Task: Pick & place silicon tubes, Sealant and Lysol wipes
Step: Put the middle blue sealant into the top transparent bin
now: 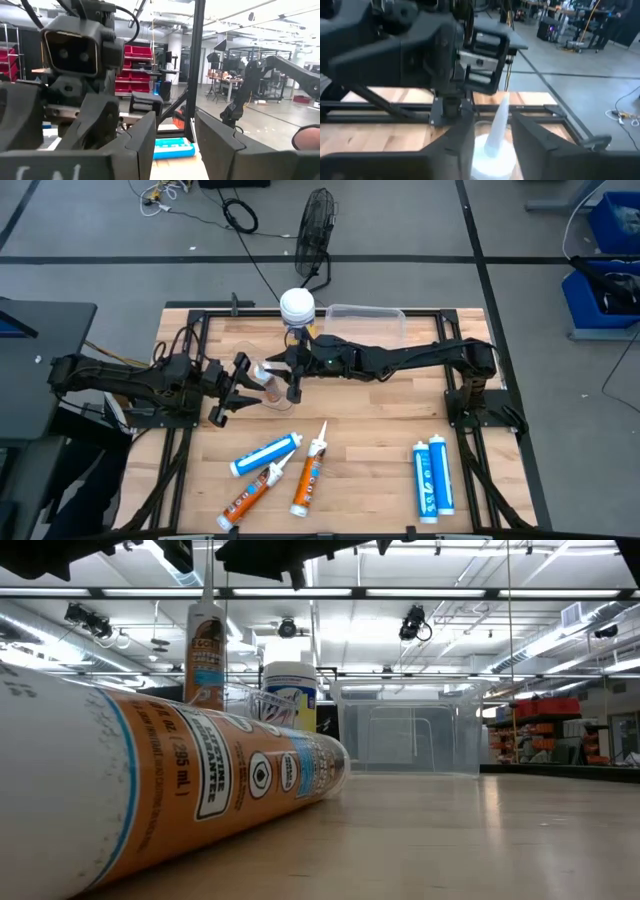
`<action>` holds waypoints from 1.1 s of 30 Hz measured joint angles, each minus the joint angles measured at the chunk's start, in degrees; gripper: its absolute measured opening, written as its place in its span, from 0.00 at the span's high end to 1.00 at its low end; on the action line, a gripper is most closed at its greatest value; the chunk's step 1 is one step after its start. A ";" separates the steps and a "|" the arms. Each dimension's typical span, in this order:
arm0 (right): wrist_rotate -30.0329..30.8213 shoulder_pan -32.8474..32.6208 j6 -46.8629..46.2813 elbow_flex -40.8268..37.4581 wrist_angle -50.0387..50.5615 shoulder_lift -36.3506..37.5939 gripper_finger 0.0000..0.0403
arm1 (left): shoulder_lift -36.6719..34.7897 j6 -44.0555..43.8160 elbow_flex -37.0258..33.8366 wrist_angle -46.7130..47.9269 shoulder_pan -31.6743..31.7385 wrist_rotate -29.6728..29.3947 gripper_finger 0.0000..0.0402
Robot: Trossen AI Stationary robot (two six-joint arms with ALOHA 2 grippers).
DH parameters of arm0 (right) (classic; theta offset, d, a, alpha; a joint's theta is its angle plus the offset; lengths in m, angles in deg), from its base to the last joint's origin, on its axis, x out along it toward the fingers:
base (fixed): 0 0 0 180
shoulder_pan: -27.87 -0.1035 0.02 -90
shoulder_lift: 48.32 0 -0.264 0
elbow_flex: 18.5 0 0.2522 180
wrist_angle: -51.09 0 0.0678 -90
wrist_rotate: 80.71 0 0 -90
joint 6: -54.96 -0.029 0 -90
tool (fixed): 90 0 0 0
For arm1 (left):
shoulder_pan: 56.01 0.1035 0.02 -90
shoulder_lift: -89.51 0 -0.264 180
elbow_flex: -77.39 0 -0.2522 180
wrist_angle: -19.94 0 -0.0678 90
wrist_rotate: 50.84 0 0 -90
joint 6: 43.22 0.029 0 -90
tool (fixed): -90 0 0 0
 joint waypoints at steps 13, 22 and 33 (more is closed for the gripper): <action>-0.51 -4.42 -4.21 0.24 15.05 6.19 0.42 | -0.20 -0.11 -0.02 6.78 -0.40 0.48 0.65; 3.55 -14.34 -13.68 0.22 33.53 8.82 0.44 | -0.12 5.92 -0.02 7.33 -7.29 0.52 0.65; 6.46 -22.99 -39.91 0.17 52.79 8.78 0.47 | 4.23 8.11 -0.04 5.41 -15.10 -1.59 0.65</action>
